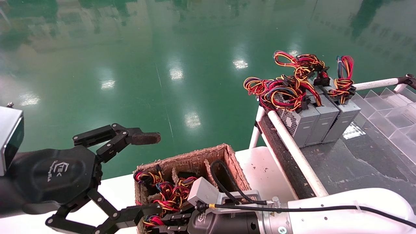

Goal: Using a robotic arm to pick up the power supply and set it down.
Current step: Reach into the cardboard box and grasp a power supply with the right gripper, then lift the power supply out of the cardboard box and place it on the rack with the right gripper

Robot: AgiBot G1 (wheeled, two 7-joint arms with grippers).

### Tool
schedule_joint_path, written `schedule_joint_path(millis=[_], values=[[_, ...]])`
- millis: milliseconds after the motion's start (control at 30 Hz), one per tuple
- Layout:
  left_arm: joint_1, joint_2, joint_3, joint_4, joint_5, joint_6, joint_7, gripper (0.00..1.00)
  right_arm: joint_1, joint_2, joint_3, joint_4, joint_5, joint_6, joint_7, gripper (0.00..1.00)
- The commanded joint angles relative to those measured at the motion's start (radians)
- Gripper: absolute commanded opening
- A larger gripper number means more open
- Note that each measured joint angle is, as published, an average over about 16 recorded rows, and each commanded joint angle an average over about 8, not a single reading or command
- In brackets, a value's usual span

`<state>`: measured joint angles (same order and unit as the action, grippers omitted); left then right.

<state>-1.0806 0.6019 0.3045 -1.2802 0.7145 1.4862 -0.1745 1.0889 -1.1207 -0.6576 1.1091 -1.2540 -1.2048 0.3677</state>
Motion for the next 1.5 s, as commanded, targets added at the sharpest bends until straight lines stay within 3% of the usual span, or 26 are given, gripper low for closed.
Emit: schedule_joint_path(millis=[33, 533, 1500], values=[[0.0, 0.0, 0.0, 0.0, 0.0, 0.0, 0.0, 1.0, -0.002, 0.0, 0.001, -0.002, 0.003, -0.001, -0.004, 0.0], [0.0, 0.0, 0.001, 0.0, -0.001, 0.0, 0.0, 1.0, -0.026, 0.054, 0.084, 0.036, 0.142, -0.048, -0.064, 0.0], [0.0, -0.001, 0.002, 0.0, -0.001, -0.001, 0.001, 1.0, -0.024, 0.232, 0.305, 0.156, 0.441, -0.102, -0.067, 0.0]])
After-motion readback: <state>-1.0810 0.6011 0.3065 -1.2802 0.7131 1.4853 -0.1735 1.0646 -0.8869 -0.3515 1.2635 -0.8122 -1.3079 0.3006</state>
